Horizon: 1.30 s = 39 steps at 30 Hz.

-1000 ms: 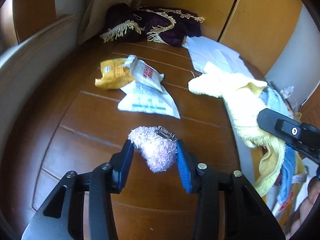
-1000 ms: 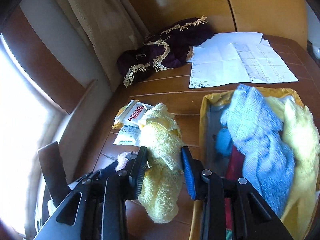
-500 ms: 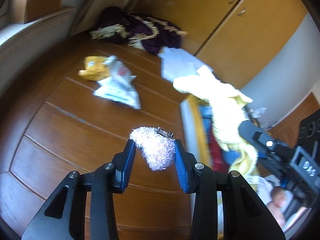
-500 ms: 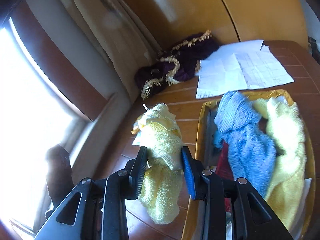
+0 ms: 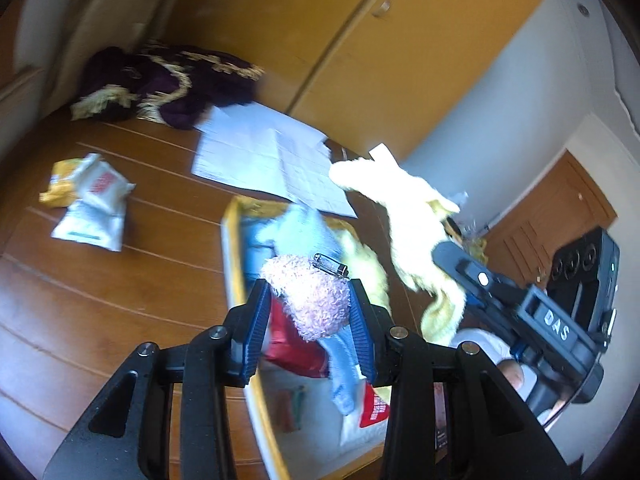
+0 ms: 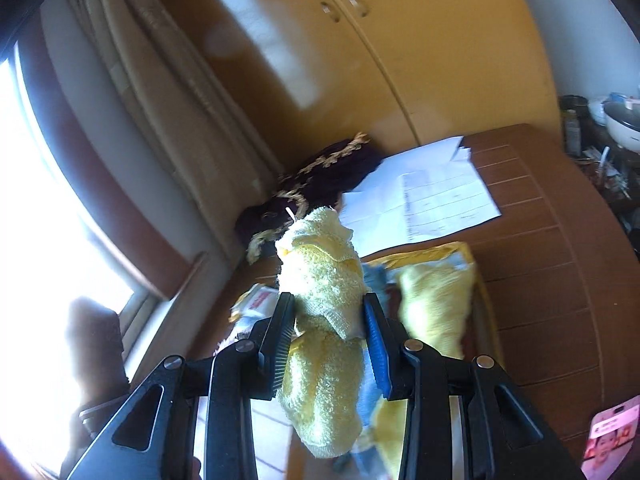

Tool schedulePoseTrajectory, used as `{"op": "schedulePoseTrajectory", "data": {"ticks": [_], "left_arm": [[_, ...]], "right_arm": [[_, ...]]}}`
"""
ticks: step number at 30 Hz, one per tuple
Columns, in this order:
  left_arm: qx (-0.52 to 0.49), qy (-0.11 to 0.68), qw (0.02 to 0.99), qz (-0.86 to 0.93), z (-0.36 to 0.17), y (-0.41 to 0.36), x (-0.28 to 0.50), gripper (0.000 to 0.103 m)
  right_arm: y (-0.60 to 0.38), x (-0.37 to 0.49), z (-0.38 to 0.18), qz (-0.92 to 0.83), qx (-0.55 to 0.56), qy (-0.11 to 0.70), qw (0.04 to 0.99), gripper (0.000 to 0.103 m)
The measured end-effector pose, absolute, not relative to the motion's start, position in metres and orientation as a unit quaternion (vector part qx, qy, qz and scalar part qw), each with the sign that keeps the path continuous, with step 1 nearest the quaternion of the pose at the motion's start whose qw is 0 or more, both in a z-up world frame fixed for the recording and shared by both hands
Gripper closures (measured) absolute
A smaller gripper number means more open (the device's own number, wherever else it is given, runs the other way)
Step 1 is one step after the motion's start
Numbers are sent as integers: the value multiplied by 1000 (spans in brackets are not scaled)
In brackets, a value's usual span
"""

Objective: Organize soft objects
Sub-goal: 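Carry the yellow towel and pink ball over the tray, then lower the yellow towel and pink ball into the tray and open both tools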

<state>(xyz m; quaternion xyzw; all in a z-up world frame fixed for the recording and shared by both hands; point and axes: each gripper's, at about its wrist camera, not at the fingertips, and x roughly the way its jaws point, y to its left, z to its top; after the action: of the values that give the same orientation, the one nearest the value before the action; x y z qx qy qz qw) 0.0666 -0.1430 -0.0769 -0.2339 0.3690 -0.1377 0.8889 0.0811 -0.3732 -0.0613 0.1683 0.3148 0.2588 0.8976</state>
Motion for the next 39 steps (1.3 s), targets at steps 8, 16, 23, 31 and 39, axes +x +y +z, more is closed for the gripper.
{"op": "schedulePoseTrajectory", "data": {"ticks": [8, 16, 23, 31, 39], "left_arm": [[-209, 402, 884, -118, -104, -163, 94, 67], [-190, 419, 881, -112, -122, -174, 102, 62], [-208, 443, 860, -148, -132, -178, 102, 53], [-255, 432, 846, -182, -126, -174, 86, 30], [-250, 412, 858, -179, -116, -168, 68, 28]], "right_arm": [[-381, 113, -95, 228, 176, 358, 888, 67], [-371, 125, -112, 226, 167, 370, 886, 66], [-363, 125, -112, 225, 163, 359, 891, 62], [-371, 117, -107, 235, 197, 335, 891, 49], [-372, 95, -88, 229, 204, 294, 905, 44]]}}
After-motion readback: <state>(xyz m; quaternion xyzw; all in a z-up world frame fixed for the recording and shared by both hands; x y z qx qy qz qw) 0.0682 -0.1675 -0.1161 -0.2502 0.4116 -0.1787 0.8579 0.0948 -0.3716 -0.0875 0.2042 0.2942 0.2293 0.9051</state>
